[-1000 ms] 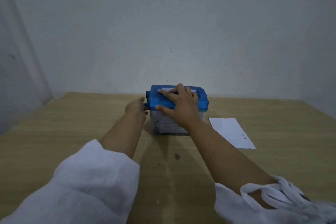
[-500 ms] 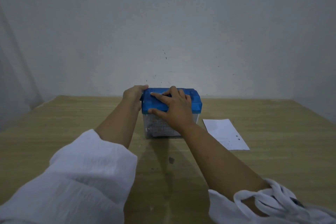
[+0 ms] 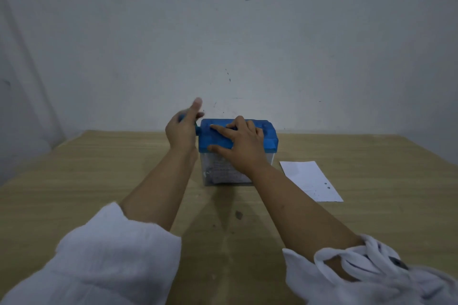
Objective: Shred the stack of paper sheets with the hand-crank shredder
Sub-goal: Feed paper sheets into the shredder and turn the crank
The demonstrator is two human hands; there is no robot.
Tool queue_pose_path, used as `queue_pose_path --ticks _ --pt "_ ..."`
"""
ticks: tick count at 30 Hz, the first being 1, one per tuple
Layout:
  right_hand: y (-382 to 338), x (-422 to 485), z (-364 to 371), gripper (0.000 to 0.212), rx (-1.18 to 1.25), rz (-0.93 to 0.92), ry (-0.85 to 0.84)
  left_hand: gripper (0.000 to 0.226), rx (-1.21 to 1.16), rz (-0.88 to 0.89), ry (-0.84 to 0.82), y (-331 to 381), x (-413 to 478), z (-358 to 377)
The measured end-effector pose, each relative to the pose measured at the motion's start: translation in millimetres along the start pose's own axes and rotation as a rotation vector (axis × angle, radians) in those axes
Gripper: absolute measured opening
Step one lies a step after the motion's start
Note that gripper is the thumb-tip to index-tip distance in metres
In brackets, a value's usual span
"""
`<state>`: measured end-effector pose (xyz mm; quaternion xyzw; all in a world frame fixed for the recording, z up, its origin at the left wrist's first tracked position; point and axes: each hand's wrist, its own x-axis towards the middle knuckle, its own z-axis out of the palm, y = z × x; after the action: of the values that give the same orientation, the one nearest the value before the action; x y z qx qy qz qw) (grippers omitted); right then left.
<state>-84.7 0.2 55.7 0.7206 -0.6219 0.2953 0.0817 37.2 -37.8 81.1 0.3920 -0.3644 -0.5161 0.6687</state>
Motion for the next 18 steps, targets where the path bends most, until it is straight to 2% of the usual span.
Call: queue_pose_path --ticks 2,5,7,9,12,15,18 --pt "-0.3 1.0 0.6 0.053 -0.007 0.007 0.005 0.028 -0.063 -0.018 0.055 -7.1 -10.8 -5.4" --pt "-1.6 0.8 1.1 0.054 -0.003 0.006 0.009 0.019 -0.102 -0.017 0.150 -28.3 -20.1 -20.7" --pt "-2.0 0.9 0.7 0.054 0.002 0.006 0.020 0.021 -0.086 -0.141 0.211 -46.2 -24.6 -33.1" --pt "-2.7 -0.1 0.6 0.054 -0.001 0.001 0.026 0.037 -0.089 -0.304 0.214 -64.1 -26.0 -46.8" --pt "-2.6 -1.9 1.4 0.054 0.003 -0.018 0.040 0.047 -0.061 -0.375 0.104 -74.6 -12.3 -59.7" --pt "-1.9 -2.5 1.8 0.054 0.005 -0.025 0.052 0.037 -0.110 -0.420 0.109 -71.5 6.5 -59.6" --pt "-0.5 -2.4 3.4 0.053 -0.012 -0.035 0.070 0.023 -0.054 -0.413 0.100 -71.2 20.8 -56.0"
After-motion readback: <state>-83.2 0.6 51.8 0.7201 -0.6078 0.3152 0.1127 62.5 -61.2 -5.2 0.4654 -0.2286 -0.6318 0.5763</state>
